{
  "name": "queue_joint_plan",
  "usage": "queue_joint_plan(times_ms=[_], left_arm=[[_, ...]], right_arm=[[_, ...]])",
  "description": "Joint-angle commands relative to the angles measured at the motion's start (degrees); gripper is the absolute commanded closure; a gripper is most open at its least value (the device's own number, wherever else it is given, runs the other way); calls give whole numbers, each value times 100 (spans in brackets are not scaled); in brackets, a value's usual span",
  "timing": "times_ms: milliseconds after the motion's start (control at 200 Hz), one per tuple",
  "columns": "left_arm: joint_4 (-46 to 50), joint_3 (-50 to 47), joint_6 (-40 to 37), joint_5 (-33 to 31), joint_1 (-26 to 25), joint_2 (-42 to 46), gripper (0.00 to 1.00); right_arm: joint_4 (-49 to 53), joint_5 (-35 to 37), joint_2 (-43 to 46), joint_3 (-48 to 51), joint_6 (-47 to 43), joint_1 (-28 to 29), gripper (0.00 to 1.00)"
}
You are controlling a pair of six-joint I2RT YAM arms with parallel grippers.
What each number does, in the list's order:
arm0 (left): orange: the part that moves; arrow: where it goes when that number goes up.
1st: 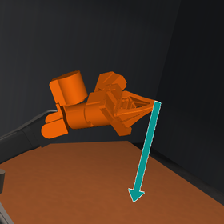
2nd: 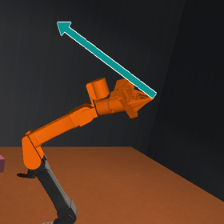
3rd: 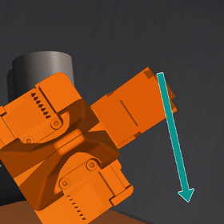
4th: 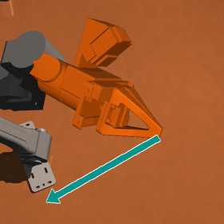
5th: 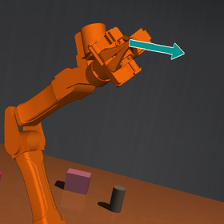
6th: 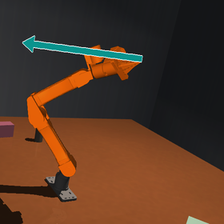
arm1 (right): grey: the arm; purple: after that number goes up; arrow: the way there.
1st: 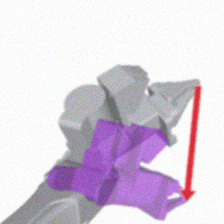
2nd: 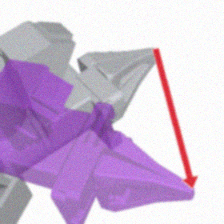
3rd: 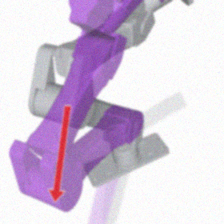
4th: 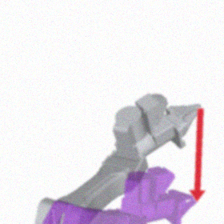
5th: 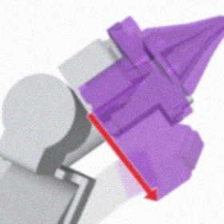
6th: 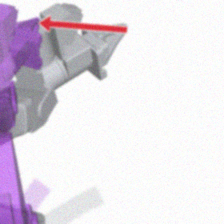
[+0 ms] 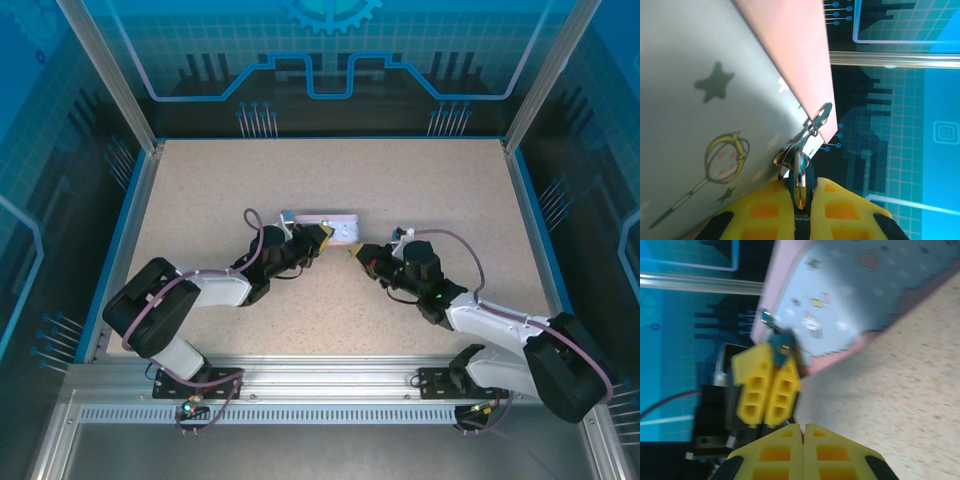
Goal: Unlock a padlock with a key
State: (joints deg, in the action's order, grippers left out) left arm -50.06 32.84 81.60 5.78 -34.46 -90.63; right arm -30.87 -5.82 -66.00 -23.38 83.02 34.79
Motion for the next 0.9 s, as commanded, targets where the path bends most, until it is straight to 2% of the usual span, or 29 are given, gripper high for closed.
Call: queue_joint_plan(times_ms=[0,165,465,640,895], left_arm=[[-312,-58,3,-82,-32,159,100],[-721,-67,122,128,-31,-1,100],[-1585,-26,431,767,28,-408,100],[-2189,-153,640,825,38,-665,100],[-2257,-183,612,843,65,-684,100]], right_arm=[[111,379,37,-183,342,71,100],[-341,299,-419,-314,601,77,100],[-365,223,-676,-555,470,48,100],[-409,222,-532,-286,561,-86,100],[96,240,-186,-152,496,-226,100]])
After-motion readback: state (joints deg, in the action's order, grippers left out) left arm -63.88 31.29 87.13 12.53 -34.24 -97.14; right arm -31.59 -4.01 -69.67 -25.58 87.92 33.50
